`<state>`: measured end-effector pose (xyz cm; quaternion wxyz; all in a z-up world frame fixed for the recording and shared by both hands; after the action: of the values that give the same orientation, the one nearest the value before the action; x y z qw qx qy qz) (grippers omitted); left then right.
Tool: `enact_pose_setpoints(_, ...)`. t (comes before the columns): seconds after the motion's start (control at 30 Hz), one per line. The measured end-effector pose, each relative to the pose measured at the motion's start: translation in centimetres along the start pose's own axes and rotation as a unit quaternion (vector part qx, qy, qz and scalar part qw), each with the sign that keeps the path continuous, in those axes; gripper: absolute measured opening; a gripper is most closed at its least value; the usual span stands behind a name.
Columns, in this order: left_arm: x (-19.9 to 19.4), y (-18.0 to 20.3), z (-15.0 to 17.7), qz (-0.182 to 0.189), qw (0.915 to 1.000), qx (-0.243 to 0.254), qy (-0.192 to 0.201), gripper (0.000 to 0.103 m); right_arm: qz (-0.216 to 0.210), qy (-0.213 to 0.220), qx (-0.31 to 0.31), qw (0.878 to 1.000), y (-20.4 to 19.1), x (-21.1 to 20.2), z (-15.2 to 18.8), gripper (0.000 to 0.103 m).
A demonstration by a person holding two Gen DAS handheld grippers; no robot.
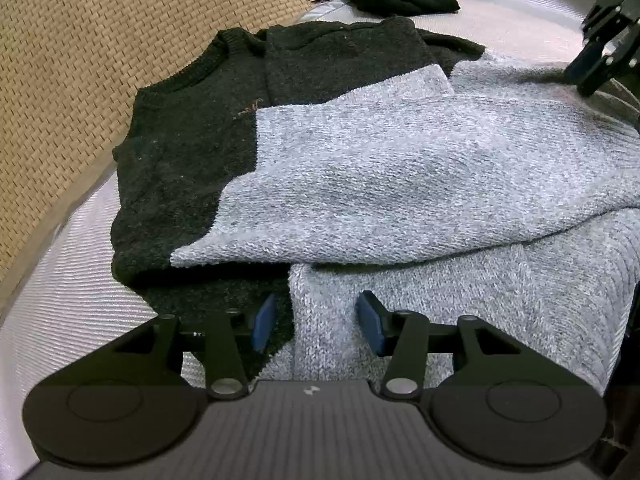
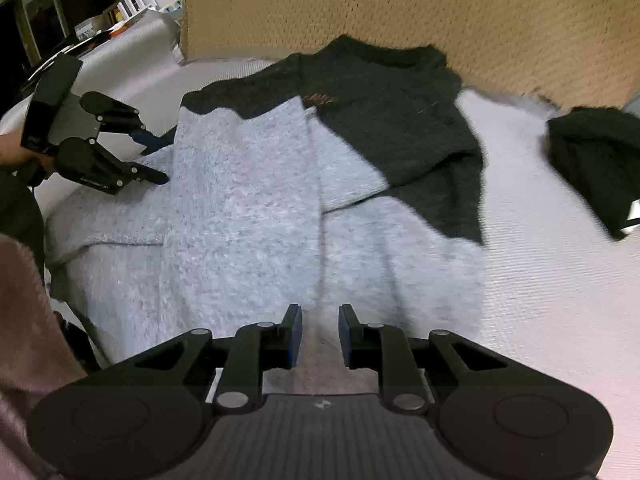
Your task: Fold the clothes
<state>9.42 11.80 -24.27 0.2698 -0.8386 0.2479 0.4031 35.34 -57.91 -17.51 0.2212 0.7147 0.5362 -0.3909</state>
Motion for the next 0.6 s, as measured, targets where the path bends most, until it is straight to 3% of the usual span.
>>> enact_pose_setpoints(0.23,0.0,-0.1,0.0,-0.001,1.0,-0.001,0.001,0.054,-0.02,-0.007,0.0,1.0,-1.0,2.6,0.4,0.03)
enact_pose_setpoints(0.27,-0.1,0.0,0.0,-0.003,1.0,0.004,0.002,0.054,-0.022,-0.008,0.002,1.0,-1.0,2.5,0.4,0.022)
enact_pose_setpoints(0.3,-0.1,0.0,0.0,-0.004,1.0,0.007,0.004,0.054,-0.023,-0.009,0.002,1.0,-0.9,2.4,0.5,0.006)
enact_pose_setpoints(0.6,0.0,-0.5,0.3,-0.001,1.0,0.007,0.003,0.056,-0.008,0.051,0.038,0.998,2.0,-3.2,-0.5,0.005)
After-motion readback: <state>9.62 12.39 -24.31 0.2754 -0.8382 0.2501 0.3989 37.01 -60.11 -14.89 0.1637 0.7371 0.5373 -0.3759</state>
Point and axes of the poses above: each gripper's, at about its wrist camera, not at the fingertips, and x roughly the way its jaws point, y to its right, z to its underside, the point moved 6 cm from there along x, roughly the way its jaws point
